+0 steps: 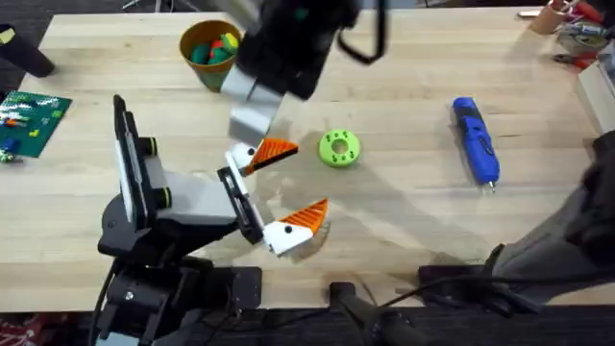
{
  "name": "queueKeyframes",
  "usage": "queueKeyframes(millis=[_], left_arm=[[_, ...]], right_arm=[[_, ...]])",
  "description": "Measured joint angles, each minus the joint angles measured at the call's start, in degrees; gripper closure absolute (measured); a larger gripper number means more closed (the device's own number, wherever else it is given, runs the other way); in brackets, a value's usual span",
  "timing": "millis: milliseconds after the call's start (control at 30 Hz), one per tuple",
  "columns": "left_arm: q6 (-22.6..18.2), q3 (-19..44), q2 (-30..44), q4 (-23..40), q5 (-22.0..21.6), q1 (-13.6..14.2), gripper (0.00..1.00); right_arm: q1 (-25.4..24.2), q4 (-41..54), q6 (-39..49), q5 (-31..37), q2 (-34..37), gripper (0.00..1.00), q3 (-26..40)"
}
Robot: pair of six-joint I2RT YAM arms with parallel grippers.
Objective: Pick up the gripper from the table and insert it into the empty holder that is missing its gripper. Then pick up a screw, insert it into the mounting hole, and use the screwdriver to tighten it. Finally, clean up the table by picking up the vegetable and placing it into the bucket.
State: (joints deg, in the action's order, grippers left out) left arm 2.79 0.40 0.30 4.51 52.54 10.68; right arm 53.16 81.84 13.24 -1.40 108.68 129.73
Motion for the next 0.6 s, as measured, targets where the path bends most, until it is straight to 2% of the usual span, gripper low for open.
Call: queueKeyframes(millis=[333,600], left_arm=[[0.0,0.0,0.0,0.02,0.01,0.0,0.015],[-0.02,0.0,0.02,0.01,0.02,0.0,0.014]], right_arm=[[-7.79,2.33,-6.5,2.71,-5.13,0.007,-1.81],[-15.31,-7.41,-10.25,3.05,-13.14,0.006,-17.34]])
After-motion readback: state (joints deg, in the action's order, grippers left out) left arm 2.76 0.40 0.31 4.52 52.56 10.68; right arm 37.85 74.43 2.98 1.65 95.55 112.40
